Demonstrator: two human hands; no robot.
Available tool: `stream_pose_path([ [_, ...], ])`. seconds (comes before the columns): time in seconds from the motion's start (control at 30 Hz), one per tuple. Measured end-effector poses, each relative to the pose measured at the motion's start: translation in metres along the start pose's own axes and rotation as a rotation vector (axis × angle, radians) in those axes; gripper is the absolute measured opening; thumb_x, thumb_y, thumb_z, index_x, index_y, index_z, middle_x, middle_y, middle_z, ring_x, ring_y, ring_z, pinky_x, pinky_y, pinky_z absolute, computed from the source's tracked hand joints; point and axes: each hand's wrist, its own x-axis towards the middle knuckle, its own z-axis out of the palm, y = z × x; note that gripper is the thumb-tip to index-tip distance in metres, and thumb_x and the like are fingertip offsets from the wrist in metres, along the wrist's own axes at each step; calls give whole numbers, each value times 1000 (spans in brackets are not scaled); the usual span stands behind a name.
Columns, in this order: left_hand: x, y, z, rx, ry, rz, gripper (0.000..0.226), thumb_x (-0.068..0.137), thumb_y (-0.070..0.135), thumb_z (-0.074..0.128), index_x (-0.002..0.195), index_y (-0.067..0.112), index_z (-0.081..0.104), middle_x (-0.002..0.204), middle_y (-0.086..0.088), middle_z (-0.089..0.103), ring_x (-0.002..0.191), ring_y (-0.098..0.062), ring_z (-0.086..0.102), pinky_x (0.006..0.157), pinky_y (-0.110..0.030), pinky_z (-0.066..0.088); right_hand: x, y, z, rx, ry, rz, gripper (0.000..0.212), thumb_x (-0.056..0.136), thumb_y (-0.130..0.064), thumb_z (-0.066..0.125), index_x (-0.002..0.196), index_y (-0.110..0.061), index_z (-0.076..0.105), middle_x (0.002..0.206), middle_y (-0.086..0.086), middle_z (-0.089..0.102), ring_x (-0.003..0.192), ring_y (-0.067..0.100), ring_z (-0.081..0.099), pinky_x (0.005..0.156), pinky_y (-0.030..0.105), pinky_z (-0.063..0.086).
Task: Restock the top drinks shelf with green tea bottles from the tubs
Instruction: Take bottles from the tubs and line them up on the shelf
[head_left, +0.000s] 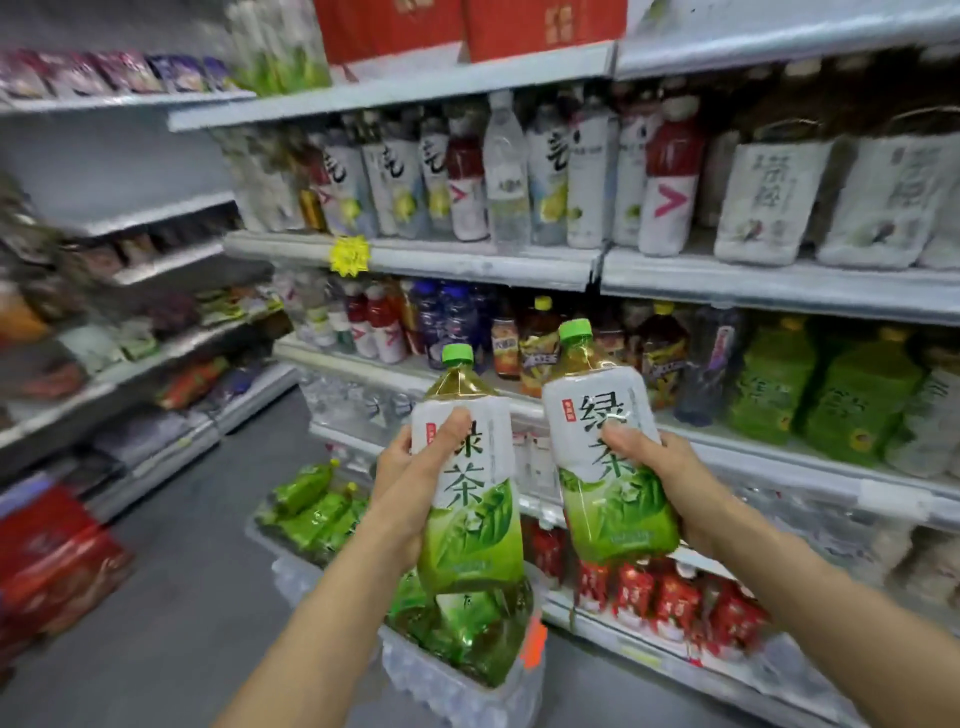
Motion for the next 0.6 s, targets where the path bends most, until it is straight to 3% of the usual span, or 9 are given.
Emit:
stream_pose_path([
  [0.23,47,66,-71,32,30,110,72,61,49,80,118,9,64,97,-17,77,83,-34,75,72,-43,61,69,-43,93,-67,-127,-165,51,70,-37,70,111,-7,68,96,14,76,80,27,74,65,35,60],
  [0.37,101,115,-117,15,32,196,61,68,46,76,115,7,66,97,-21,76,82,-37,75,67,-42,63,130,-67,150,-93,-161,-251,70,56,-50,79,113,-11,67,100,13,76,87,32,74,72,40,58],
  [0.43,129,144,-136,11,24,233,66,67,47,78,117,7,65,99,-21,76,87,-38,75,73,-46,62,161,-82,178,-99,-163,-295,76,52,-53,78,114,-11,67,100,13,76,87,33,74,72,40,58],
  [0.5,160,172,-153,-3,30,269,70,64,47,79,119,6,65,101,-22,76,90,-41,74,81,-53,60,190,-97,204,-89,-174,-295,71,58,-50,82,113,-9,67,100,16,76,87,36,74,73,43,58],
  [0.6,200,213,-177,-75,40,301,73,64,45,78,122,3,63,105,-26,74,92,-44,72,81,-56,60,229,-122,242,-71,-167,-330,57,69,-40,81,113,-8,67,98,17,76,85,36,74,69,42,59],
])
